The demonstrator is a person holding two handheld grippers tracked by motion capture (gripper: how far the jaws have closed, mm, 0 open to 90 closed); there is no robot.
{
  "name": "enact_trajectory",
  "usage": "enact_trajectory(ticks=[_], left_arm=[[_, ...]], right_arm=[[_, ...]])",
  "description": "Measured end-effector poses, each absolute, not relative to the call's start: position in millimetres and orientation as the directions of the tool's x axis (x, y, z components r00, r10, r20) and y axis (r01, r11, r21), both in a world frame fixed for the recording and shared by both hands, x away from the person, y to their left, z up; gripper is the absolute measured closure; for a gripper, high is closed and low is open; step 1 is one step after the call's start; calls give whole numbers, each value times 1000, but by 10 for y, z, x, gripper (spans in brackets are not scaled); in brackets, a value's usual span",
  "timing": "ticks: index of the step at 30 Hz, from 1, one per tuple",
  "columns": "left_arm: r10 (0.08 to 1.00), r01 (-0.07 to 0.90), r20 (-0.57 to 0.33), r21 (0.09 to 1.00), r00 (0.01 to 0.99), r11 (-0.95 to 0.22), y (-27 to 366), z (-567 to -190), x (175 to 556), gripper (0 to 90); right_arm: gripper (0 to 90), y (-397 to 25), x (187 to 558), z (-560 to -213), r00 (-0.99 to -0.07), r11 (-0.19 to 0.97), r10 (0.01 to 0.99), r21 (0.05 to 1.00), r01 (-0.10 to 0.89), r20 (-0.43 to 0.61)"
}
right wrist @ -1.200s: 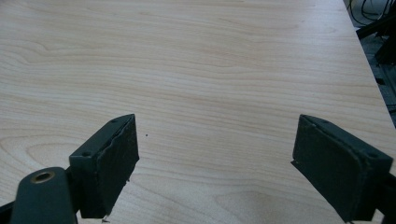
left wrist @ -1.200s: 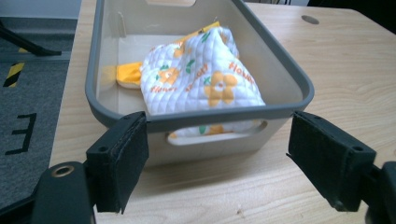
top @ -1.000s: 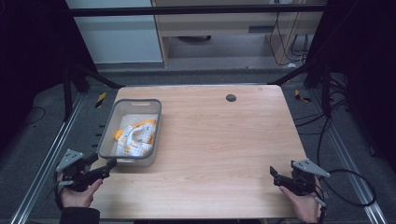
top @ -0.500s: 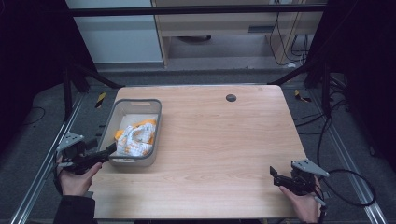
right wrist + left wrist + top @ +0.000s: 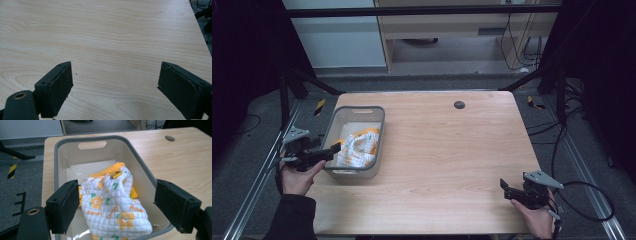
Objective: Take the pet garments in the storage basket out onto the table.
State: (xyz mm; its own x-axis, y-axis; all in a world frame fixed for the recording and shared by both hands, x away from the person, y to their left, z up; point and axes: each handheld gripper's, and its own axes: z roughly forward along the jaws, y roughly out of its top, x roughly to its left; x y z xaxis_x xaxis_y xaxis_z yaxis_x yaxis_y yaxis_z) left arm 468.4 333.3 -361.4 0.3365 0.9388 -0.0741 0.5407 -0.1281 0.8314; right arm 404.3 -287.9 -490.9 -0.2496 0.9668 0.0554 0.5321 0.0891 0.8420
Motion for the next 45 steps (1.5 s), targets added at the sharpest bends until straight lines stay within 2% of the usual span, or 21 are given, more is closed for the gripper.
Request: enact_trajectory(ticks=[25,45], left_arm=[[934,640,-32,736,357,-220,3171,-3550,5077,195],[923,705,1,645,385,-295,2974,-3684,5280,211]], right_arm=[[120,-2894,4050,-4914,-248,79,966,837,541,69],[118,-2891,4055,-4918,-256,80,964,834,546,75]])
